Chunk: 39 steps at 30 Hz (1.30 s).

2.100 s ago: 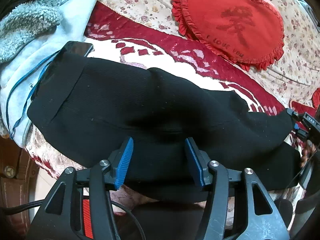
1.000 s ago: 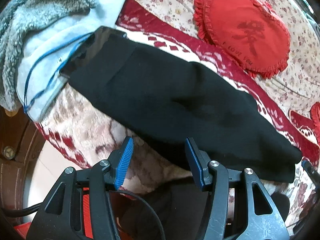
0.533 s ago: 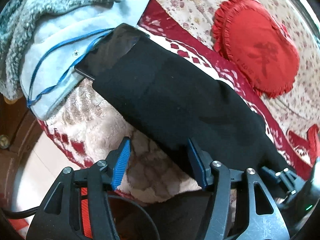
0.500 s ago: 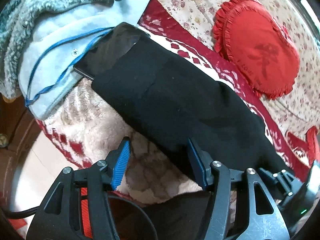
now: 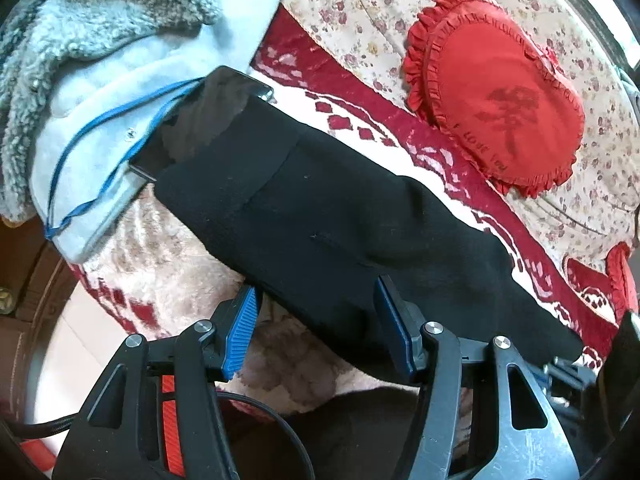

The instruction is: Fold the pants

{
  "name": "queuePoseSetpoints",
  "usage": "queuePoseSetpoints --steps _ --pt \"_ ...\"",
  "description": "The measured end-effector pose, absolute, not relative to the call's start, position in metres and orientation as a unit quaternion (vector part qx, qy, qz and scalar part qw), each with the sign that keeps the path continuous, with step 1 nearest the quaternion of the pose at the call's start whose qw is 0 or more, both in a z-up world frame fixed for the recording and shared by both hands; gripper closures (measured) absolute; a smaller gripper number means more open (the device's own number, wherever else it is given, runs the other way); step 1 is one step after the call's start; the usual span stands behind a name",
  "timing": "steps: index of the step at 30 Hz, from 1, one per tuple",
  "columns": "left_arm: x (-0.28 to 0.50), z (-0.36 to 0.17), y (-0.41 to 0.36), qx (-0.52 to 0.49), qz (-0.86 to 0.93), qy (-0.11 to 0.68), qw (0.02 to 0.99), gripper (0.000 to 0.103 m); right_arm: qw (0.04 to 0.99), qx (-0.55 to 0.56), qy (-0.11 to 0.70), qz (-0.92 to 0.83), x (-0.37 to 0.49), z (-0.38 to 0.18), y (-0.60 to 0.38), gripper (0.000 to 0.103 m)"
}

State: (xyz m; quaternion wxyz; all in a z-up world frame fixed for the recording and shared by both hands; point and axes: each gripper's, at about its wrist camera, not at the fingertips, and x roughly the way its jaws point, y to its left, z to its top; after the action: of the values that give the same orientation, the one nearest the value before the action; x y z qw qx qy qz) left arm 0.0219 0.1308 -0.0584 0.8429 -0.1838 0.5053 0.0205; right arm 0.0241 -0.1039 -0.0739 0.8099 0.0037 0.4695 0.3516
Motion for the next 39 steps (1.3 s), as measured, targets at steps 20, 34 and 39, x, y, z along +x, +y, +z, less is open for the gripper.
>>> queuePoseSetpoints --steps 20,34,39 --pt "0.015 -0.054 0.084 -0.127 -0.009 0.506 0.853 0.046 0.872 0.122 0.465 0.090 -0.052 -0.051 -0.303 0.068" --pt "0.014 -0.051 0.076 -0.111 0.001 0.514 0.851 0.046 0.859 0.183 0.469 0.087 -0.021 -0.087 -0.368 0.075" --pt "0.014 -0.050 0.079 -0.118 0.002 0.512 0.851 0.046 0.869 0.207 0.426 0.140 -0.049 -0.042 -0.364 0.099"
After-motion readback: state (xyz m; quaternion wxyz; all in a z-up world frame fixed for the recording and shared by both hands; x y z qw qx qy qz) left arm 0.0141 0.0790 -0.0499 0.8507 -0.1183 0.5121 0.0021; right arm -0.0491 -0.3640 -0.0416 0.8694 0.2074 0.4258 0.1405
